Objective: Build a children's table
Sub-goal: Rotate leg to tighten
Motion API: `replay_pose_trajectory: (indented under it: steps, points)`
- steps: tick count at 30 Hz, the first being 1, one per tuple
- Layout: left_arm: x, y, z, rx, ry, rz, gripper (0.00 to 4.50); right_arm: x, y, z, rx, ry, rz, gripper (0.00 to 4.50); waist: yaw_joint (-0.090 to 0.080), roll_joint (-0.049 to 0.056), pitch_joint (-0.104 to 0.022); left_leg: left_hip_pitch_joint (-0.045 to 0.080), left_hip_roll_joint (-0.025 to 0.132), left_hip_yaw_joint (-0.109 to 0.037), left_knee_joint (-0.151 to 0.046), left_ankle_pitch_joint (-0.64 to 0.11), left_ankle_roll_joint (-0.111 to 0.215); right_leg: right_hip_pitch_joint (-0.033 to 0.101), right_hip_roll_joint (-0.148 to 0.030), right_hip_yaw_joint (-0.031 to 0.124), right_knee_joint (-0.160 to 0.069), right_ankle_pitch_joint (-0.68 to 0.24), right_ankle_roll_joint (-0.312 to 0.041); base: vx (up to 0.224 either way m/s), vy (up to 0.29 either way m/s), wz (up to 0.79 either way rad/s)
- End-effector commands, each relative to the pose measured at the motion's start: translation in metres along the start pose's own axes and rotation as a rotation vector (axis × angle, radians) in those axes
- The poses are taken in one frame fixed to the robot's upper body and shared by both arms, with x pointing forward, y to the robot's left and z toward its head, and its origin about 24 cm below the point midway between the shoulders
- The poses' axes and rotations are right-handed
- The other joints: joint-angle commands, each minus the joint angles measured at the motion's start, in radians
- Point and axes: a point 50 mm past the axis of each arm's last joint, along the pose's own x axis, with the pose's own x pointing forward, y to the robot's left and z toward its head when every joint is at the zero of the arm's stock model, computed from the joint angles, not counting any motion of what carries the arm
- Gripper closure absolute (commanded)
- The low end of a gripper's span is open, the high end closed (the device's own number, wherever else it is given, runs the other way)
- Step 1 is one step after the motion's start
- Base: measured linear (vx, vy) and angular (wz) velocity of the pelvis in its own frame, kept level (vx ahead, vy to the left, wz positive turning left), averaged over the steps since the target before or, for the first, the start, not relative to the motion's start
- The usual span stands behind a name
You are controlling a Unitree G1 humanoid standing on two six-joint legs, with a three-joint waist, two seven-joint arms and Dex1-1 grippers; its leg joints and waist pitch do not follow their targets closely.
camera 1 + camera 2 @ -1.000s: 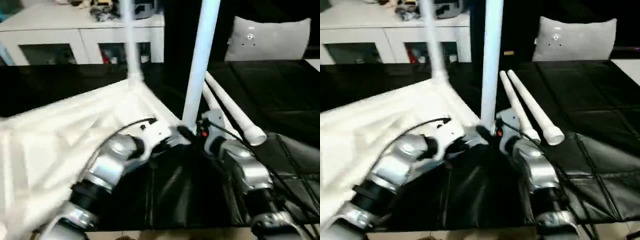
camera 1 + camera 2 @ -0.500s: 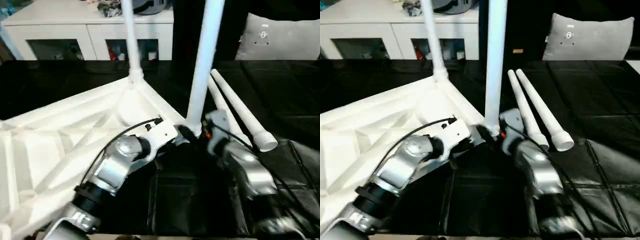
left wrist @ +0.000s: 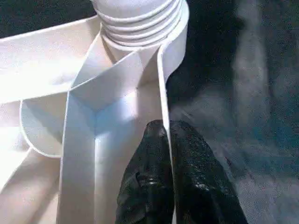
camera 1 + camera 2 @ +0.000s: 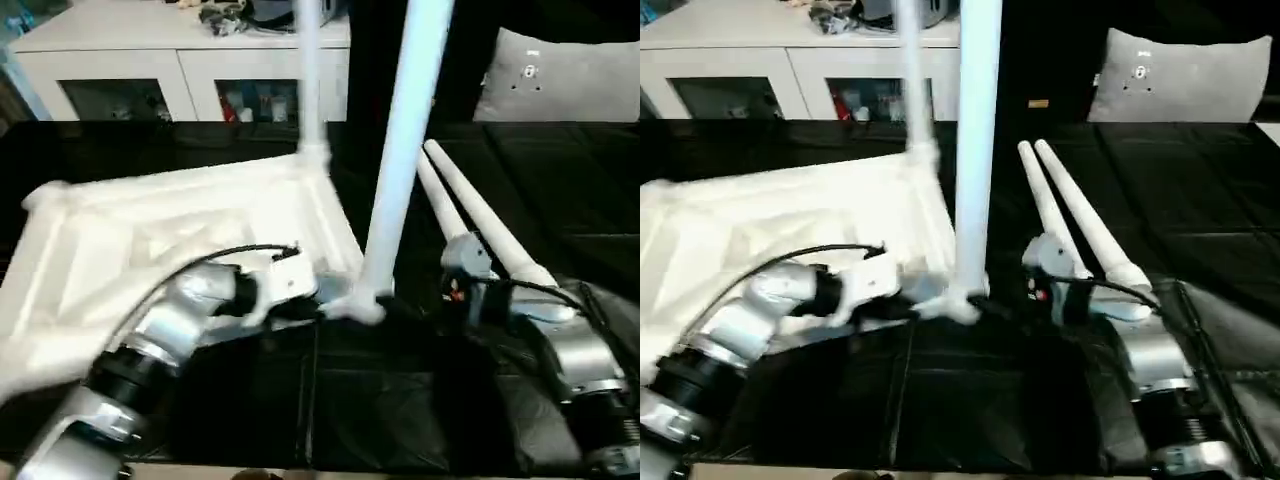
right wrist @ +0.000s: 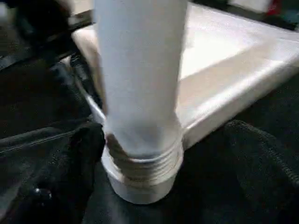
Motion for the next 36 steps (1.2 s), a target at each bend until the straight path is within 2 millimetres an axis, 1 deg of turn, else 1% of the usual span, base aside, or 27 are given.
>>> replay_pose_trajectory:
  steps: [1,2,3,4,5,6,7,8,11,12,13,15,17,19,23,25,26,31,32,34,35,36]
  points:
    - [0.004,-0.008,-0.009,0.053,0.075,-0.119,4.50,0.005,0.001,0.006,-0.035,-0.006,0.058,0.13,0.002,-0.009,-0.067,0.011,0.053,-0.013,-0.068,-0.226,0.080,0.047,-0.058,0.042,-0.068,-0.218,-0.242,0.000,0.000,0.00]
    - [0.004,-0.008,-0.009,0.053,0.075,-0.119,4.50,0.005,0.001,0.006,-0.035,-0.006,0.058,0.13,0.002,-0.009,-0.066,0.012,0.054,-0.013,-0.070,-0.231,0.074,0.048,-0.058,0.043,-0.068,-0.225,-0.240,0.000,0.000,0.00]
    - [0.001,-0.009,-0.011,0.073,0.084,-0.160,4.50,0.008,0.001,0.006,-0.034,0.000,0.086,0.13,0.003,-0.011,-0.066,0.012,0.053,-0.014,-0.069,-0.238,0.067,0.048,-0.060,0.043,-0.069,-0.237,-0.240,0.000,0.000,0.00]
    - [0.000,-0.009,-0.011,0.080,0.084,-0.177,4.50,0.010,0.002,0.005,-0.028,0.002,0.109,0.29,0.002,-0.010,-0.066,0.011,0.054,-0.014,-0.071,-0.240,0.062,0.050,-0.061,0.043,-0.068,-0.241,-0.240,0.000,0.000,0.00]
    - [0.000,-0.009,-0.011,0.080,0.084,-0.177,4.50,0.010,0.002,0.005,-0.028,0.002,0.109,0.29,0.002,-0.011,-0.067,0.013,0.055,-0.014,-0.071,-0.239,0.057,0.049,-0.061,0.044,-0.067,-0.240,-0.241,0.000,0.000,0.00]
    - [0.000,-0.009,-0.010,0.093,0.079,-0.206,4.50,0.014,0.005,0.004,-0.014,0.009,0.151,0.38,0.003,-0.012,-0.066,0.013,0.053,-0.013,-0.071,-0.240,0.057,0.048,-0.060,0.043,-0.069,-0.243,-0.241,0.000,0.000,0.00]
    - [0.000,-0.009,-0.010,0.097,0.074,-0.216,4.50,0.016,0.007,0.004,-0.007,0.010,0.168,0.38,0.002,-0.013,-0.067,0.012,0.053,-0.013,-0.071,-0.238,0.057,0.050,-0.060,0.044,-0.068,-0.242,-0.241,0.000,0.000,0.00]
    - [0.000,-0.009,-0.010,0.098,0.073,-0.217,4.50,0.016,0.007,0.004,-0.006,0.010,0.170,0.59,0.003,-0.012,-0.067,0.011,0.055,-0.013,-0.071,-0.228,0.057,0.050,-0.061,0.045,-0.065,-0.231,-0.242,0.000,0.000,0.00]
    - [0.000,-0.008,-0.007,0.108,0.055,-0.247,4.50,0.018,0.010,0.003,0.003,0.019,0.208,0.80,0.006,-0.010,-0.069,0.012,0.056,-0.012,-0.069,-0.215,0.060,0.049,-0.060,0.044,-0.063,-0.208,-0.250,0.000,0.000,0.00]
    - [0.000,-0.008,-0.007,0.112,0.051,-0.255,4.50,0.020,0.010,0.003,0.002,0.021,0.211,1.00,0.007,-0.011,-0.069,0.012,0.055,-0.012,-0.069,-0.214,0.060,0.050,-0.061,0.044,-0.063,-0.206,-0.251,0.000,0.000,0.00]
    - [0.000,-0.008,-0.007,0.115,0.048,-0.260,4.50,0.020,0.010,0.003,0.000,0.022,0.213,1.00,0.008,-0.010,-0.069,0.012,0.055,-0.012,-0.069,-0.216,0.060,0.050,-0.061,0.044,-0.063,-0.208,-0.251,0.000,0.000,0.00]
    - [0.001,-0.008,-0.007,0.119,0.045,-0.265,4.50,0.022,0.010,0.003,0.000,0.020,0.217,1.23,0.010,-0.012,-0.069,0.013,0.055,-0.013,-0.070,-0.223,0.055,0.050,-0.061,0.044,-0.064,-0.221,-0.248,0.000,0.000,0.00]
    - [0.001,-0.008,-0.007,0.122,0.040,-0.272,4.50,0.024,0.011,0.003,0.003,0.017,0.231,1.27,0.010,-0.012,-0.069,0.011,0.055,-0.013,-0.070,-0.221,0.054,0.051,-0.062,0.044,-0.064,-0.226,-0.247,0.000,0.000,0.00]
    - [0.001,-0.008,-0.007,0.121,0.038,-0.276,4.50,0.025,0.011,0.003,0.008,0.017,0.239,1.57,0.012,-0.013,-0.069,0.012,0.055,-0.013,-0.069,-0.222,0.053,0.051,-0.063,0.044,-0.064,-0.231,-0.245,0.000,0.000,0.00]
    - [0.000,-0.008,-0.008,0.118,0.036,-0.276,4.50,0.027,0.013,0.003,0.018,0.014,0.254,1.68,0.012,-0.014,-0.068,0.011,0.056,-0.013,-0.071,-0.220,0.052,0.051,-0.062,0.044,-0.064,-0.238,-0.242,0.000,0.000,0.00]
    - [0.000,-0.008,-0.008,0.111,0.035,-0.272,4.50,0.027,0.014,0.002,0.019,0.014,0.258,1.84,0.012,-0.014,-0.069,0.012,0.056,-0.013,-0.070,-0.217,0.052,0.050,-0.062,0.044,-0.063,-0.232,-0.244,0.000,0.000,0.00]
    - [0.000,-0.008,-0.009,0.108,0.034,-0.270,4.50,0.027,0.014,0.002,0.019,0.014,0.259,1.84,0.012,-0.014,-0.069,0.012,0.055,-0.012,-0.070,-0.215,0.053,0.050,-0.062,0.044,-0.063,-0.229,-0.245,0.000,0.000,0.00]
    - [-0.001,-0.007,-0.010,0.047,0.011,-0.196,4.50,0.028,0.020,-0.001,0.078,0.000,0.248,1.88,0.013,-0.015,-0.068,0.011,0.056,-0.013,-0.071,-0.211,0.053,0.051,-0.062,0.045,-0.064,-0.240,-0.239,0.000,0.000,0.00]
    - [0.000,-0.005,-0.009,0.014,0.006,-0.149,4.50,0.030,0.022,-0.002,0.104,-0.002,0.227,1.88,0.011,-0.015,-0.067,0.012,0.057,-0.012,-0.073,-0.215,0.049,0.051,-0.061,0.045,-0.063,-0.245,-0.239,0.000,0.000,0.00]
    - [0.001,-0.004,-0.008,-0.009,0.003,-0.118,4.50,0.032,0.023,-0.002,0.121,-0.003,0.213,1.89,0.011,-0.014,-0.063,0.014,0.056,-0.013,-0.075,-0.242,0.042,0.048,-0.062,0.045,-0.070,-0.293,-0.229,0.000,0.000,0.00]
    - [0.004,-0.003,-0.005,-0.050,-0.010,-0.061,4.50,0.038,0.024,-0.004,0.135,0.006,0.152,1.89,0.010,-0.014,-0.062,0.017,0.056,-0.014,-0.076,-0.264,0.034,0.046,-0.064,0.045,-0.074,-0.336,-0.217,0.000,0.000,0.00]
    - [0.006,-0.001,-0.002,-0.081,-0.023,-0.013,4.50,0.043,0.024,-0.006,0.144,0.014,0.101,1.89,0.004,-0.013,-0.055,0.014,0.057,-0.016,-0.082,-0.281,0.018,0.044,-0.063,0.046,-0.076,-0.367,-0.209,0.000,0.000,0.00]
